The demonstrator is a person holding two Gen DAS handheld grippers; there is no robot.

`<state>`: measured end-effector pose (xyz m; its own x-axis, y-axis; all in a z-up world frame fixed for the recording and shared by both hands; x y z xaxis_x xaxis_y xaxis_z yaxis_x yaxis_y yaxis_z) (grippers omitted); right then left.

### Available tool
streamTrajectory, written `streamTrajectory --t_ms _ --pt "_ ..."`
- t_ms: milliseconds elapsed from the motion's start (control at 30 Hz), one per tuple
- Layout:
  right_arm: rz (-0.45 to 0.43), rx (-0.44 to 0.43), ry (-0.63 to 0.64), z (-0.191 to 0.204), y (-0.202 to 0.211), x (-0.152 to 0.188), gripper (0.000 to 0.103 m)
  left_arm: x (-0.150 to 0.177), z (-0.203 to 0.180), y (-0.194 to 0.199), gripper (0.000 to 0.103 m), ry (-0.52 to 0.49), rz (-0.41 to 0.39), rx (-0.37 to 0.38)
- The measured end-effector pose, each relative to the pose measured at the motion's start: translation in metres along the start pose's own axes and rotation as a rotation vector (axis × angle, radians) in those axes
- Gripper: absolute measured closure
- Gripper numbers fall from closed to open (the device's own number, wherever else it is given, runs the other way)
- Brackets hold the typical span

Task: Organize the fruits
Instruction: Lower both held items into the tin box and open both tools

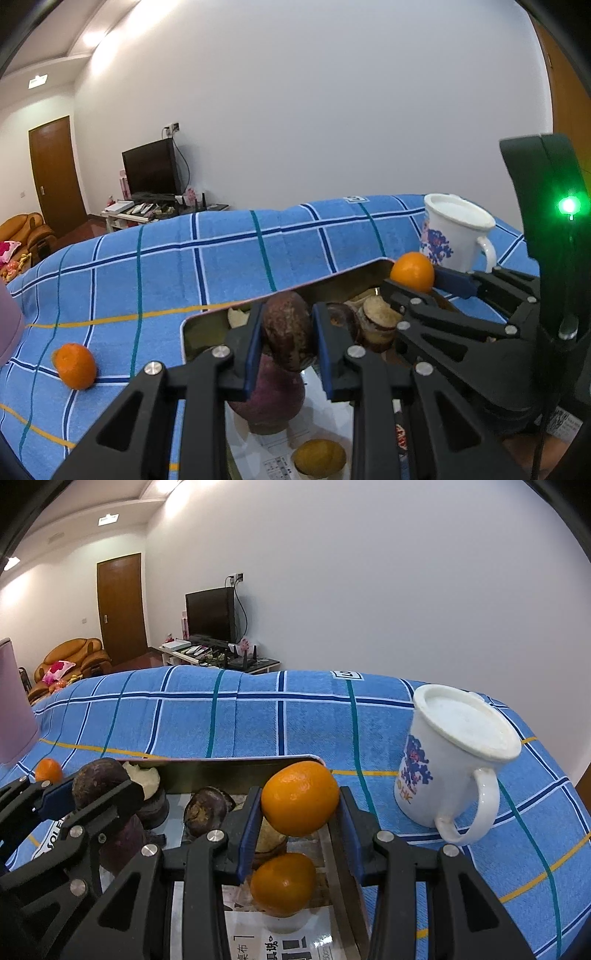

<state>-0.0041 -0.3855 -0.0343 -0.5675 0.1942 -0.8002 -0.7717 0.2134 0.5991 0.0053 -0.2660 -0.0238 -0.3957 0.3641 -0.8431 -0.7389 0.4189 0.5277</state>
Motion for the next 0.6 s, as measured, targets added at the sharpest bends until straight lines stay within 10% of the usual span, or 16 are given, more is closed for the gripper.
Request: streamTrajectory --t_ms 600 --pt "0.041 -0.018 0.035 0.006 -0.008 0.004 0.061 0.002 0.000 -0.014 0.076 0.002 0.063 -0.021"
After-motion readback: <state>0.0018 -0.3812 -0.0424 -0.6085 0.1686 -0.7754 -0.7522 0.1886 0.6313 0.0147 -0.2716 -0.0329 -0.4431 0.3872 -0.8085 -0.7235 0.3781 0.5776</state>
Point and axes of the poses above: each gripper's, at about its wrist camera, not at the fingertips, and y roughly against the way its jaws point, z to its left, x to its underside, the point moved 4 cm from there along -y, roughly the way its jaws point, and after that the axes turned 6 degrees about -y, right-handed, at the moved point
